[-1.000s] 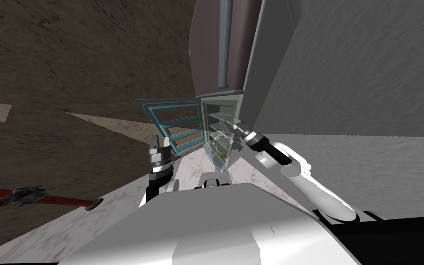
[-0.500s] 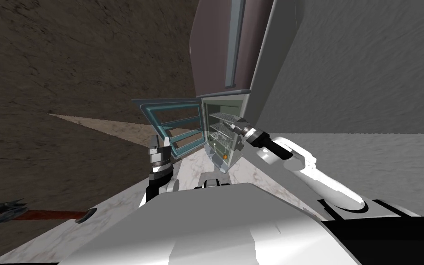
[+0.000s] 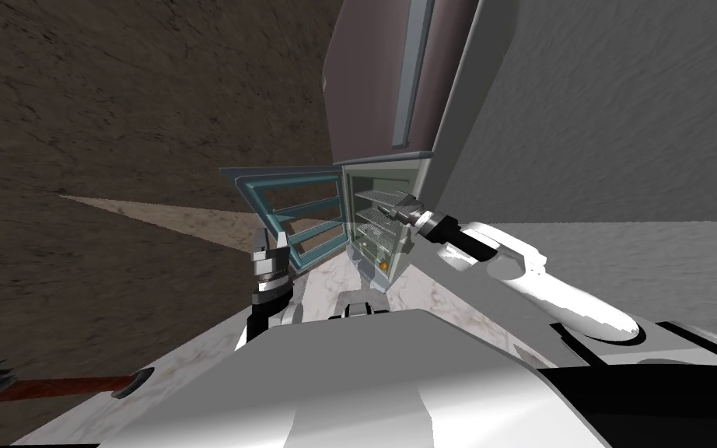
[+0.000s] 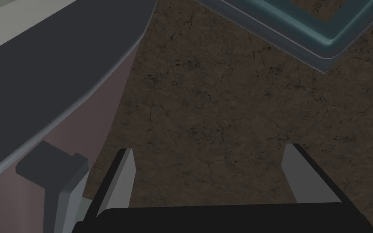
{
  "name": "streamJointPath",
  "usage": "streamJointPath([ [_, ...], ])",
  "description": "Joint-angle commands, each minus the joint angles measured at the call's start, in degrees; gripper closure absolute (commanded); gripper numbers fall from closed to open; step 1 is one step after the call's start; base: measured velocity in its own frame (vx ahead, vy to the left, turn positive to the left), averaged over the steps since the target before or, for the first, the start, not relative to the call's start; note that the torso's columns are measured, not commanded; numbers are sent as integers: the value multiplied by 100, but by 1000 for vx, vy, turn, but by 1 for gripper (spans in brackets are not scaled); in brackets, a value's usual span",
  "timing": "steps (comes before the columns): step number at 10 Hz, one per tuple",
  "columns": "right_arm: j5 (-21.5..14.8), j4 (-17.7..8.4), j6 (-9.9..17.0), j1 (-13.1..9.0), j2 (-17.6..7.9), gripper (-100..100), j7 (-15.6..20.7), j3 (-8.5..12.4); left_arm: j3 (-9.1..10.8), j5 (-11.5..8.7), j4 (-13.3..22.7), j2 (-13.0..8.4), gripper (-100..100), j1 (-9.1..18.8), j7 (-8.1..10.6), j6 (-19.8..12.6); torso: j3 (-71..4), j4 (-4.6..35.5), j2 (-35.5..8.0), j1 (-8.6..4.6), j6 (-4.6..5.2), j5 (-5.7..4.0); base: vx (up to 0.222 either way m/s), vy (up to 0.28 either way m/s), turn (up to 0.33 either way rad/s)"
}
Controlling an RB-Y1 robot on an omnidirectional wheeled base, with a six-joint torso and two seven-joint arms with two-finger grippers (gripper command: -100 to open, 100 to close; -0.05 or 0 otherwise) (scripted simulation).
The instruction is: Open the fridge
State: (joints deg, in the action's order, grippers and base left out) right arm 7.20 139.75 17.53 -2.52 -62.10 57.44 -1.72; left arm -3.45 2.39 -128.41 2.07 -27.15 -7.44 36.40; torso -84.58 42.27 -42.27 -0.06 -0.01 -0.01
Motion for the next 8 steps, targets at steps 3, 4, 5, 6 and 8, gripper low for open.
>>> streamJointPath([
  [3, 32, 1, 449, -312, -647, -100, 589, 1, 0, 0, 0, 1, 0, 0, 0, 0, 1, 1, -1, 19, 1, 5, 33, 140, -67],
  [4, 45, 6, 646, -449, -868, -100, 818, 3, 0, 0, 0, 0, 0, 0, 0, 0, 4, 2, -7, 1, 0, 1, 17, 137, -98],
  [5, 45, 6, 646, -449, -922, -100, 841, 3, 0, 0, 0, 0, 0, 0, 0, 0, 5, 3, -6, 4, 2, 0, 27, 114, -44],
  [6, 58, 17, 838, -581, -1153, -100, 1075, 5, 0, 0, 0, 0, 0, 0, 0, 0, 2, 1, -1, -4, -1, -1, 37, 123, -59],
  [8, 71, 34, 1021, -708, -1445, -100, 1316, 7, 0, 0, 0, 1, 0, 0, 0, 0, -3, -1, 7, 24, 1, 6, 44, 164, -100],
])
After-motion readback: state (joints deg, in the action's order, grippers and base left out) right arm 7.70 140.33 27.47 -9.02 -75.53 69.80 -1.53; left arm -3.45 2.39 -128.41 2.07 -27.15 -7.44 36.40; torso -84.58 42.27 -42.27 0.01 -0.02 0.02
